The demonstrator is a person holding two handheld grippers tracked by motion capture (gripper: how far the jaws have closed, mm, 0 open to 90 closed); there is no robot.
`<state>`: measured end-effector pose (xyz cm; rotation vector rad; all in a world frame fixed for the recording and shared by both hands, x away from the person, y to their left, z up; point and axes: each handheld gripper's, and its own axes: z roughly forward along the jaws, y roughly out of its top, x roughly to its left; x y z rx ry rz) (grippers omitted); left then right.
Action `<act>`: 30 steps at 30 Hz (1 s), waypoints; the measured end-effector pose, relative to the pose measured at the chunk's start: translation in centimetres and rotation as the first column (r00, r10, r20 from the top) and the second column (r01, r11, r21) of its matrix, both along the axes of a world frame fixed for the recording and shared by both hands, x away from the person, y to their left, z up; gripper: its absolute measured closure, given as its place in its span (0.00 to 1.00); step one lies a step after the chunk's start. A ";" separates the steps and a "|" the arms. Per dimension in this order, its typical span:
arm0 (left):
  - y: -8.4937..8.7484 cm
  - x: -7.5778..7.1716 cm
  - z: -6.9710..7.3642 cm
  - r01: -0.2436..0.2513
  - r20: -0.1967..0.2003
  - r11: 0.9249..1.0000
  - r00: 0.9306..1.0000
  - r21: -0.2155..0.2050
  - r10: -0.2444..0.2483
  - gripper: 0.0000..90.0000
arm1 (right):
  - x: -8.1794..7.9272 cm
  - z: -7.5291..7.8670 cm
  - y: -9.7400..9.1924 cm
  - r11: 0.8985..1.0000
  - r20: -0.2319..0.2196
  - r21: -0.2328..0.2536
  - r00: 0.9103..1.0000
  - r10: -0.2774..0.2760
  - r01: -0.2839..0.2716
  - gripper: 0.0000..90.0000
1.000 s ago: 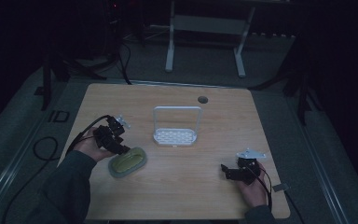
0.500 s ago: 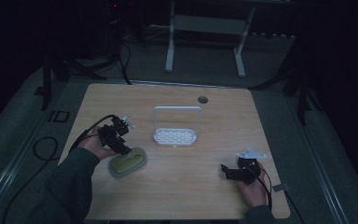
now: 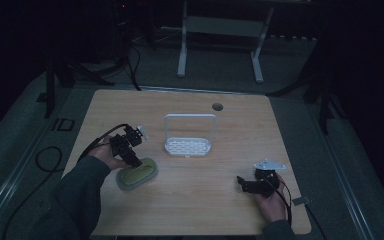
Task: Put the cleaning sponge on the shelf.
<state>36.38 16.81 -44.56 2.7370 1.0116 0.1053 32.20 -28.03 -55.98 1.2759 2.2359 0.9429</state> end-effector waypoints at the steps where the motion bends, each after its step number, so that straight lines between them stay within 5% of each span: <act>1: 0.0 0.1 0.0 0.008 -0.004 1.000 1.000 0.006 -0.008 0.58 | 0.0 0.0 0.0 1.000 0.000 0.000 1.000 0.000 0.000 0.14; 30: -0.9 1.4 -1.9 0.046 -0.112 0.997 0.993 0.059 -0.040 0.59 | 0.0 0.0 0.0 1.000 -0.002 0.001 1.000 -0.001 0.001 0.14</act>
